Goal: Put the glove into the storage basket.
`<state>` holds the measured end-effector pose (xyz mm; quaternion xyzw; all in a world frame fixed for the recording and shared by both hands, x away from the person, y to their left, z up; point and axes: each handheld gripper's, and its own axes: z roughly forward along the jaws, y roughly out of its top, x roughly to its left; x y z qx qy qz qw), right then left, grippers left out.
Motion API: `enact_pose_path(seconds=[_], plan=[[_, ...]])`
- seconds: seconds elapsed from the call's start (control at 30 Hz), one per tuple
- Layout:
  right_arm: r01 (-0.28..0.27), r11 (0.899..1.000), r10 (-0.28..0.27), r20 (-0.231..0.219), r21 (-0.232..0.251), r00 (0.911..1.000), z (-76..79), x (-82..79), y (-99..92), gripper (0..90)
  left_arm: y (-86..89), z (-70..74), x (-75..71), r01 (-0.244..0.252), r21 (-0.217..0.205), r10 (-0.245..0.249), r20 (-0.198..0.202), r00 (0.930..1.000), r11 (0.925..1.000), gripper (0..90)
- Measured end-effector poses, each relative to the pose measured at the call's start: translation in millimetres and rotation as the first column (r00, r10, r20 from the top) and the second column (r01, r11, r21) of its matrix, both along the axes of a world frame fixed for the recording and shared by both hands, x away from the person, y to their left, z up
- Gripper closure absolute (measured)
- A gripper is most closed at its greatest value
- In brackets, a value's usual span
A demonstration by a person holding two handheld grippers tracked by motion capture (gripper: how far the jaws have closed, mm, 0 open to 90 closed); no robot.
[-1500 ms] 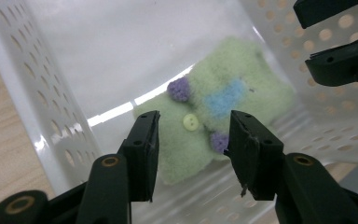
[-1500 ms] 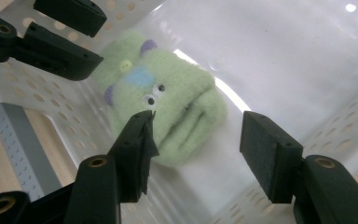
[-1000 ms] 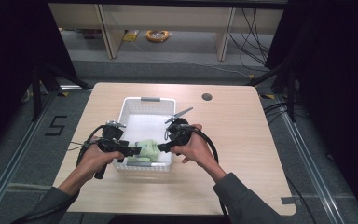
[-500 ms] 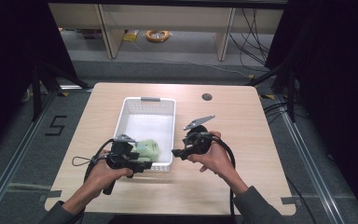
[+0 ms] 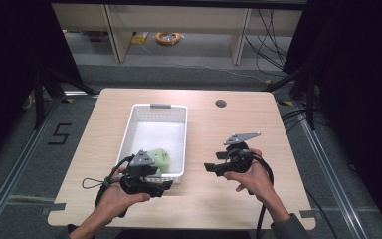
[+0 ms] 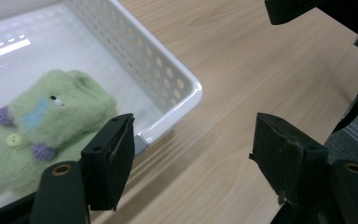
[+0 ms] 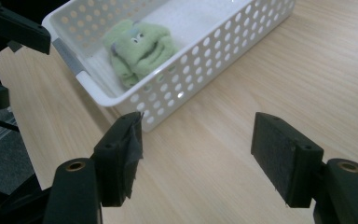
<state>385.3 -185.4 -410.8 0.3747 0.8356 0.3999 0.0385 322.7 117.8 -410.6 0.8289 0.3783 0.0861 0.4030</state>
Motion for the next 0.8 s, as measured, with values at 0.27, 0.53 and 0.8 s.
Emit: enact_pose_path(seconds=[0.27, 0.53, 0.8], plan=[[0.033, 0.999, -0.033, -0.001, 0.021, 0.9995, -8.7, -13.7, -24.8, 34.7, -6.9, 3.5, -17.2, 0.034, -0.024, -0.034, 0.011, 0.9994, 0.9991, 28.3], [0.068, 0.995, -0.066, -0.024, 0.079, 0.9975, -18.3, -33.1, -43.1, 33.1, -13.7, -6.7, -30.6, 0.045, -0.059, -0.044, 0.014, 0.9989, 0.9972, 27.1], [0.053, 0.991, -0.054, 0.008, 0.121, 0.9985, -24.6, -50.3, -48.8, 24.9, -16.6, -23.6, -37.6, 0.071, -0.078, -0.068, 0.031, 0.9972, 0.9945, 16.0]])
